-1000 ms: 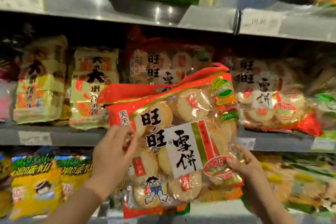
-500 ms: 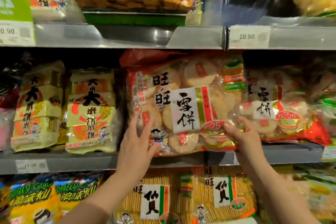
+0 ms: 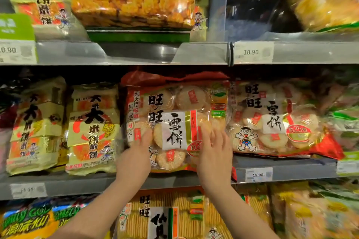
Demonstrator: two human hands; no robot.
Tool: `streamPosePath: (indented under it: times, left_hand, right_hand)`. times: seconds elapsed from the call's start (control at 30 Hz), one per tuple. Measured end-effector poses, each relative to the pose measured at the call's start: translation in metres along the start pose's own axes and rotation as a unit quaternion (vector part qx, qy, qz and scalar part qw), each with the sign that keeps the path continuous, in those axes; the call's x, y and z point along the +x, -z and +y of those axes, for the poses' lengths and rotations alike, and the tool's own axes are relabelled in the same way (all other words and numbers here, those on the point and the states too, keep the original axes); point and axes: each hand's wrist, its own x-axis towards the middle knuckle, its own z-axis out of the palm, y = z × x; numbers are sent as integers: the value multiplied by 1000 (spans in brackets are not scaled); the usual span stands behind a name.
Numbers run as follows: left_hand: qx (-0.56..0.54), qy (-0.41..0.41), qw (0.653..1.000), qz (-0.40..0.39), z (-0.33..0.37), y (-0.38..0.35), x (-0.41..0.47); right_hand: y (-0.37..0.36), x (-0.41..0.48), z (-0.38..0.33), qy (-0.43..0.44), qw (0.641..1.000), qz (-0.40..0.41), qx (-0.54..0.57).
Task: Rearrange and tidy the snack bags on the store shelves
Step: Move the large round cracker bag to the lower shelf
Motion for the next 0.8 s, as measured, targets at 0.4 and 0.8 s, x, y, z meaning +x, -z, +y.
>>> streamPosePath:
  times: [0.4,0.8]
  left_hand:
    - [-47,-65,997,-11,-5,-7,-23]
    - [27,-59,998,-27,-14,0,-4]
  right_hand:
    - [-10,19,0,17,999,-45,-15]
    - [-7,3,5,29,996,-66,-60]
